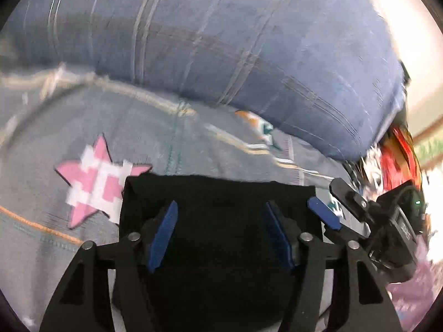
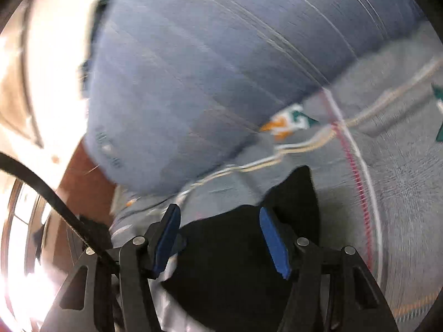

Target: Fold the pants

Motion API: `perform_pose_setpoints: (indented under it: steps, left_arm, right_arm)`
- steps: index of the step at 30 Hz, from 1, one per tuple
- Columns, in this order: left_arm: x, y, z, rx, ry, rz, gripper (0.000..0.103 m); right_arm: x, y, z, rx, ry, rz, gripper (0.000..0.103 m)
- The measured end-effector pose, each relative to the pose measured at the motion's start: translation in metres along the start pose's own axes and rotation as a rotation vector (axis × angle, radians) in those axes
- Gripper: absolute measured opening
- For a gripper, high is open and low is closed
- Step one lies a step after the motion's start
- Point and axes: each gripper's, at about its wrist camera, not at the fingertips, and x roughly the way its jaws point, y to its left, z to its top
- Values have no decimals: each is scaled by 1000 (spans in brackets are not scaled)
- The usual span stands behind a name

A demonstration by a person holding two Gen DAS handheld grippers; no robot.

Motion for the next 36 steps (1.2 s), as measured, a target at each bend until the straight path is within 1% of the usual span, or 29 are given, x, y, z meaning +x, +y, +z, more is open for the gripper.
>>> perform_pose_setpoints:
  steps: [1, 2, 3, 4, 6, 8, 10, 12, 14, 17, 20, 22, 23, 24, 25, 26, 27, 28, 29, 30, 31, 33, 36]
  left_arm:
    - [-2, 1, -2, 7, -35, -26, 61]
    - [-3, 0, -4, 21, -42, -33, 61]
    - [-3, -2, -5, 44, -40, -32, 61]
    - [-3, -2, -5, 56, -37, -34, 61]
    - [-5, 0, -3, 48, -19, -55, 62]
    - [-15, 7, -1, -8, -1, -97, 62]
    - [-34, 8, -5, -37, -6, -117, 62]
    - [-56, 4, -15, -11, -28, -94, 62]
    - [-83, -5, -32, 40, -73, -51, 62]
    - [-133, -25, -71, 134, -183, 35, 64]
    - [-181, -40, -108, 209, -319, 118, 71]
    - [-212, -55, -134, 251, -436, 199, 85]
    - [-227, -63, -147, 264, -498, 243, 89]
    - [-241, -68, -159, 271, -557, 279, 98]
    - [-257, -74, -174, 271, -626, 315, 103]
    - [-270, -77, -186, 265, -680, 339, 103]
    - [-284, -80, -200, 246, -734, 365, 103]
    - [-292, -80, -209, 226, -763, 375, 103]
    - [-300, -81, -216, 206, -784, 375, 103]
    - [-309, -81, -224, 184, -805, 370, 103]
    - [-314, -82, -227, 182, -817, 363, 103]
    - [-325, -86, -233, 191, -827, 347, 103]
    - [-340, -91, -241, 207, -834, 348, 103]
  right_arm:
    - [7, -11, 1, 26, -3, -26, 63]
    - [11, -21, 2, 49, -15, -58, 63]
    - [13, -30, 3, 69, -37, -62, 61]
    - [13, -38, 5, 83, -53, -47, 61]
    - [9, -40, 5, 87, -69, -43, 60]
    - [-3, -27, 0, 53, -94, -89, 61]
    - [-24, -14, -8, 3, -123, -118, 68]
    - [-48, 4, -27, -74, -145, -144, 70]
    - [-71, 21, -51, -152, -161, -169, 70]
    - [-103, 44, -95, -265, -196, -214, 71]
    - [-135, 71, -147, -385, -255, -273, 74]
    - [-156, 90, -179, -459, -317, -312, 81]
    - [-166, 100, -196, -491, -358, -335, 83]
    - [-176, 110, -211, -522, -410, -367, 89]
    - [-183, 118, -225, -542, -459, -401, 97]
    - [-195, 127, -244, -561, -541, -446, 100]
    - [-202, 131, -254, -566, -589, -456, 103]
    - [-210, 135, -267, -566, -642, -448, 103]
    - [-216, 137, -278, -554, -680, -421, 103]
    - [-218, 139, -284, -534, -693, -400, 103]
    - [-219, 137, -289, -510, -684, -389, 103]
    - [-214, 136, -295, -492, -627, -401, 103]
    - [-199, 135, -307, -498, -540, -436, 103]
